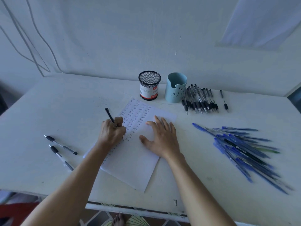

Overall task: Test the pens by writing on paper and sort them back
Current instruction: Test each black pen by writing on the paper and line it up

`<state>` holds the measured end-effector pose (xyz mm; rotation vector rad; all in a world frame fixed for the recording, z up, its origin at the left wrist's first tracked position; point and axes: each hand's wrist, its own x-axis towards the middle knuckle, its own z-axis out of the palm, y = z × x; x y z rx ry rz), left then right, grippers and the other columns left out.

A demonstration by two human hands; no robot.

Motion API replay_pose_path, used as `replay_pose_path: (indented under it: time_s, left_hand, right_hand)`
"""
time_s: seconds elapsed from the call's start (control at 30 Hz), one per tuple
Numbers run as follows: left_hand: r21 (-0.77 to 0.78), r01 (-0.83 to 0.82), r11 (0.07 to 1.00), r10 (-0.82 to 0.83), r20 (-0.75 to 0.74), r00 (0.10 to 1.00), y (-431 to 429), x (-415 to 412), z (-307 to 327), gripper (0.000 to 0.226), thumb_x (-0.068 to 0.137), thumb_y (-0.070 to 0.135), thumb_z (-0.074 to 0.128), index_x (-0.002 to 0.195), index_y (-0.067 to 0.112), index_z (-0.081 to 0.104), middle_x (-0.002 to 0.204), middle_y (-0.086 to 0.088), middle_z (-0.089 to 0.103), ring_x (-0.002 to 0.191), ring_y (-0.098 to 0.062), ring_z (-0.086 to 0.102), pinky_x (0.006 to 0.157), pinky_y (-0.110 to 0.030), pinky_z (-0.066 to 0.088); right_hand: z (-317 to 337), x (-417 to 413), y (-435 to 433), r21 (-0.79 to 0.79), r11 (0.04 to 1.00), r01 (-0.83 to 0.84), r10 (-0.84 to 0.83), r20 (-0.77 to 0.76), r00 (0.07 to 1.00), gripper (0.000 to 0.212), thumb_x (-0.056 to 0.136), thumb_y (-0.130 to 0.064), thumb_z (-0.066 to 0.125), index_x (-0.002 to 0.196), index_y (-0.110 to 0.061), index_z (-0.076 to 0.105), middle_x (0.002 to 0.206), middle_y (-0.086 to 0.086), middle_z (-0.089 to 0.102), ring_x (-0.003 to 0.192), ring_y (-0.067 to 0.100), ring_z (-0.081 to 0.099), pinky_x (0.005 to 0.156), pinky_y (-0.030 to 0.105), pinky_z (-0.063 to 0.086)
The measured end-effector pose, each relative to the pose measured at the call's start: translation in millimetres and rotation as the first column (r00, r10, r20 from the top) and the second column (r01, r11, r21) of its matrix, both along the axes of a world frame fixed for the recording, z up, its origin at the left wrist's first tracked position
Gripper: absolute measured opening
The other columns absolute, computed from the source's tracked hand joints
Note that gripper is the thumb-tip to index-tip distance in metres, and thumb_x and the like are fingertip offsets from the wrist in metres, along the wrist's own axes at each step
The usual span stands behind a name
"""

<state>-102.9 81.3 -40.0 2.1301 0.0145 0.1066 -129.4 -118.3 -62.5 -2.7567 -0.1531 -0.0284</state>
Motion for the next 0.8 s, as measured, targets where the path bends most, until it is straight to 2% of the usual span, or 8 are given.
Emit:
replay_pose_path:
  time_s: [0.17,0.3,0.43,0.53,0.8]
  left_hand:
    - [0.047,0.037,0.998,-0.037,0.013,0.999,0.1,-0.6,0.5,0.021,0.051,0.011,0.044,0.056,0.014,0.025,0.057,-0.005,0.025,0.057,-0.015,0.020,0.049,-0.030,0.015]
    - [0.001,0.033,0.999,-0.033,0.019,0.999,-1.2,-1.0,1.6,0.022,0.052,0.011,0.048,0.056,0.011,0.026,0.056,-0.004,0.025,0.052,-0.011,0.020,0.043,-0.026,0.015]
    - [-0.021,0.033,0.999,-0.032,0.009,0.999,-1.1,-2.6,0.9,0.021,0.052,0.009,0.048,0.058,0.006,0.027,0.057,-0.006,0.027,0.053,-0.012,0.022,0.045,-0.027,0.017]
    - [-0.020,0.060,0.998,-0.060,0.002,0.998,0.1,-2.4,-0.2,0.024,0.052,0.008,0.047,0.056,0.013,0.023,0.056,-0.005,0.025,0.055,-0.015,0.023,0.048,-0.028,0.016]
    - [-0.036,0.066,0.997,-0.066,0.011,0.998,-1.2,-2.8,-2.0,0.024,0.052,0.007,0.045,0.058,0.013,0.022,0.058,-0.001,0.022,0.056,-0.016,0.022,0.050,-0.028,0.015]
  right_hand:
    - [-0.3,0.3,0.0,-0.003,1.000,-0.003,0.002,-0.005,1.000,0.064,0.088,-0.068,0.046,0.143,-0.036,0.036,0.165,-0.002,0.017,0.153,0.020,0.005,0.121,0.046,-0.001]
    - [0.0,0.3,0.3,-0.001,1.000,0.000,0.000,-0.006,1.000,0.063,0.089,-0.066,0.048,0.143,-0.036,0.037,0.165,-0.002,0.016,0.153,0.020,0.005,0.122,0.046,0.000]
    - [-0.6,0.6,0.1,-0.001,1.000,0.000,0.000,-0.013,1.000,0.063,0.089,-0.066,0.048,0.143,-0.037,0.036,0.165,-0.003,0.016,0.153,0.019,0.004,0.122,0.046,-0.001]
    - [-1.1,0.4,-0.1,0.000,1.000,0.004,-0.004,-0.010,1.000,0.063,0.089,-0.067,0.048,0.143,-0.037,0.036,0.165,-0.003,0.016,0.153,0.019,0.004,0.121,0.045,-0.001]
    - [-3.6,1.2,-0.4,0.000,1.000,0.001,-0.001,0.006,1.000,0.063,0.088,-0.067,0.049,0.142,-0.036,0.037,0.165,-0.002,0.017,0.153,0.021,0.006,0.121,0.046,0.000]
